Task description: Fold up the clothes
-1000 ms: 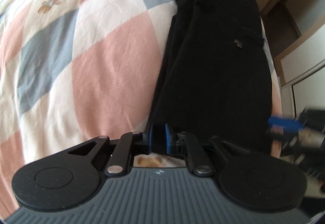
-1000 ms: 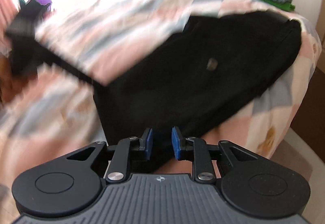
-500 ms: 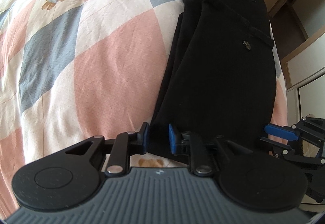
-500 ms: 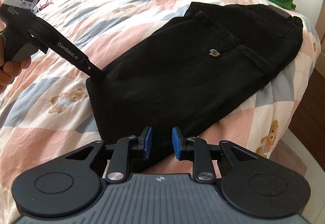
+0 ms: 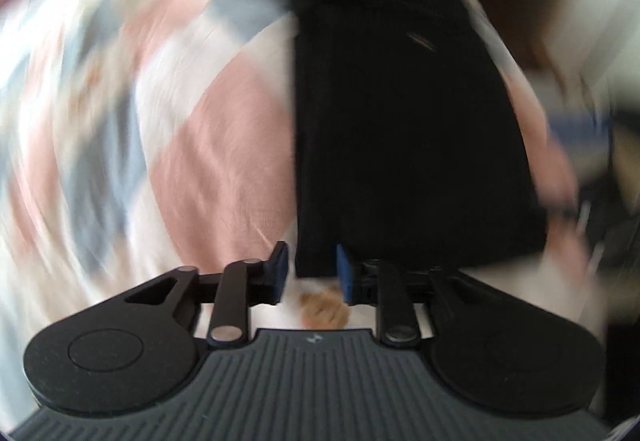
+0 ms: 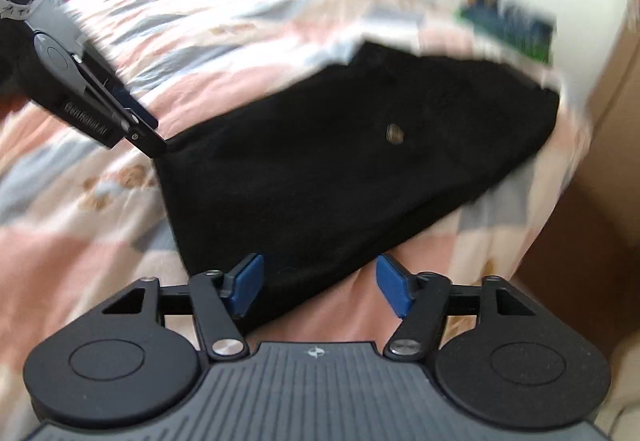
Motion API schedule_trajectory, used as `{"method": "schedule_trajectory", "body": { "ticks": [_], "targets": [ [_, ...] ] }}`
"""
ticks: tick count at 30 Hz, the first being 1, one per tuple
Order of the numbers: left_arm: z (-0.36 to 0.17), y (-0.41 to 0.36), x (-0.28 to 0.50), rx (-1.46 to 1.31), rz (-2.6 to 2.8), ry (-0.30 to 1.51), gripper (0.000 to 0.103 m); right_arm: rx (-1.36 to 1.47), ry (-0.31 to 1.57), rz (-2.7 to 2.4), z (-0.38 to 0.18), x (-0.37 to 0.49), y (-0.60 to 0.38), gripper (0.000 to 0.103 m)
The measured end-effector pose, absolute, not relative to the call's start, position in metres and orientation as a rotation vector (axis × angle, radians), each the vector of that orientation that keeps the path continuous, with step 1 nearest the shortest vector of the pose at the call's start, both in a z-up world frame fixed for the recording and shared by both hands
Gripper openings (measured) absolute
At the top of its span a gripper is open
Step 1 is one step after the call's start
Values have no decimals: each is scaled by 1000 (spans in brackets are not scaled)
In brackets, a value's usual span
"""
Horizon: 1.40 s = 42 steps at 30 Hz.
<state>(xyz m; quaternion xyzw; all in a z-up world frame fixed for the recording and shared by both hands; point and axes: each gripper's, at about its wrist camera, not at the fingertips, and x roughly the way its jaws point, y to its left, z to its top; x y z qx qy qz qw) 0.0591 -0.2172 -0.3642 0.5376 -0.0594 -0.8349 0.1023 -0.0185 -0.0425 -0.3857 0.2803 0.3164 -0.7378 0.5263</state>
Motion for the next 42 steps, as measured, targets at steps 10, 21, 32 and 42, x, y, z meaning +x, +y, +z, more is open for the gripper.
{"method": "schedule_trajectory", "body": {
  "ticks": [10,21,32,42],
  "targets": [
    [-417,-150,92,1503,-2416,-1413,37,231,1157,-1600,-421,66,-39,87],
    [-450,-161,103,1287,-2464,-1717,41,62,1387,-1672,-461,76,-74,90],
    [-455,-159,112,1114,-2504,-1729,42,32,1357,-1684,-466,63,-77,77],
    [-442,-152,110,1008,-2535,-1699,46,10,1220,-1790,-437,54,-70,64]
  ]
}}
